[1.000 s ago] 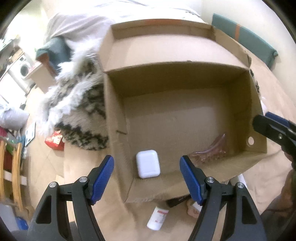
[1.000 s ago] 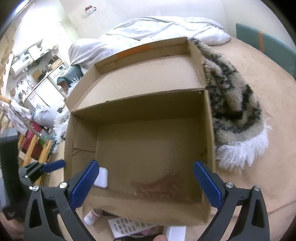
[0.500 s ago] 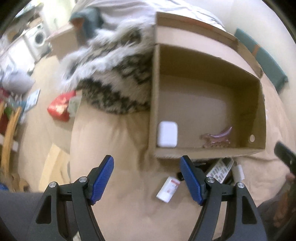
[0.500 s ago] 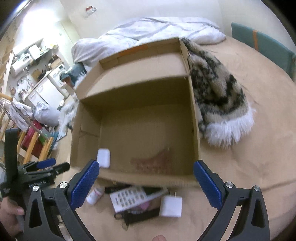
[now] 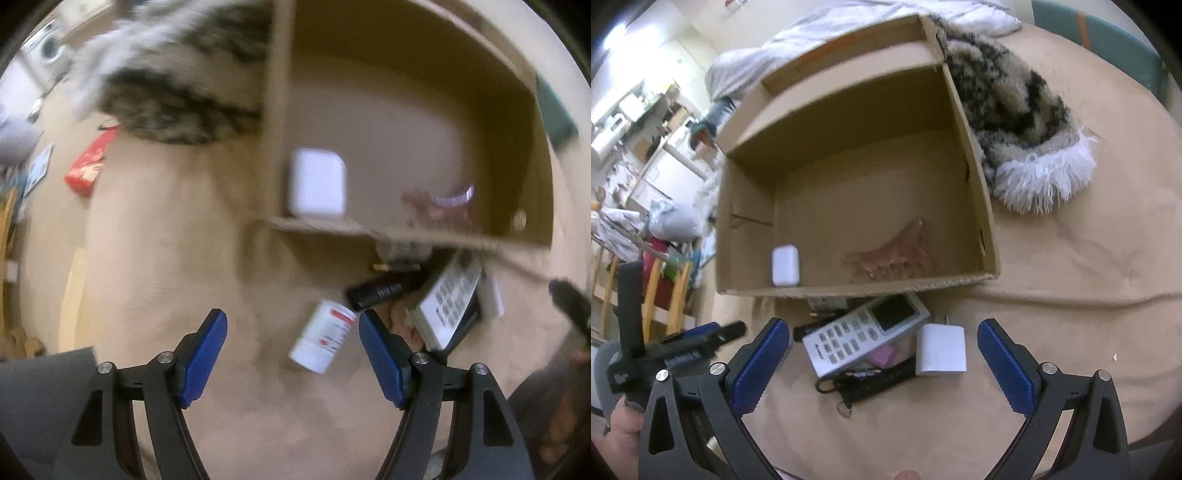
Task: Organize rigid objects
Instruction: 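Grasp the white pill bottle with the left gripper while the right gripper grasps the white charger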
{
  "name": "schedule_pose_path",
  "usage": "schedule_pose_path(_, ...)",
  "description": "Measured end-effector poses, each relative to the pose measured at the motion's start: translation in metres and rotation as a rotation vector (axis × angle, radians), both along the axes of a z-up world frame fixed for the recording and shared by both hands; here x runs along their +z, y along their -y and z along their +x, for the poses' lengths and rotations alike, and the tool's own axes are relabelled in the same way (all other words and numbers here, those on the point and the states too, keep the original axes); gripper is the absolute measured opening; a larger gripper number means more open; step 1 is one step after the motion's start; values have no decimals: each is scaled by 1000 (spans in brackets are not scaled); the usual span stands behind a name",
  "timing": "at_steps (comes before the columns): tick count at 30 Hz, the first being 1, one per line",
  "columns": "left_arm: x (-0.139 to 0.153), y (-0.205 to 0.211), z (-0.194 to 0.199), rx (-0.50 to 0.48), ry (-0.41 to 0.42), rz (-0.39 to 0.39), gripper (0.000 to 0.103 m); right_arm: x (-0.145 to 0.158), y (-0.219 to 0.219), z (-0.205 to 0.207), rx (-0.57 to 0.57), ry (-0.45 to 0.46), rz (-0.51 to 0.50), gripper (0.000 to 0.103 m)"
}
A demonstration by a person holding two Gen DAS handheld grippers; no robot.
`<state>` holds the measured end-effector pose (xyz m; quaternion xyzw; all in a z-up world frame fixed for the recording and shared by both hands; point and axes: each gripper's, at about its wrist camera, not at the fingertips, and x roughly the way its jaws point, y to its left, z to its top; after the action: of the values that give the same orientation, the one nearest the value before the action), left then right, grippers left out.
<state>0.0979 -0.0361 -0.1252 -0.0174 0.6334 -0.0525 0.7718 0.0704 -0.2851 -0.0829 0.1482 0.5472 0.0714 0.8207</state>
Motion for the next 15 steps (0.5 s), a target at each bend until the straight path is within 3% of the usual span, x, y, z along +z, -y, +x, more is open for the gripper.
schedule_pose_path(7,-15,35,3,-124,-19,79,67,-39,23,9,-75,-154,43,103)
schedule_pose_path(9,-20,36,6,-115,-27,88,64,-52,25,13,-77,-205,37,89)
schedule_pose_path(11,-27,35,8,-100,-57,74,51,-64,24,17,-74,-250,-7,86)
schedule_pose_path(13,-33,35,9,-99,-84,58,25,-78,21,22,-60,-291,-68,86)
schedule_pose_path(14,-35,36,9,-105,-94,66,24,-86,19,24,-54,-317,-91,82)
schedule_pose_path(15,-34,37,9,-108,-94,72,24,-93,17,27,-36,-336,-85,70)
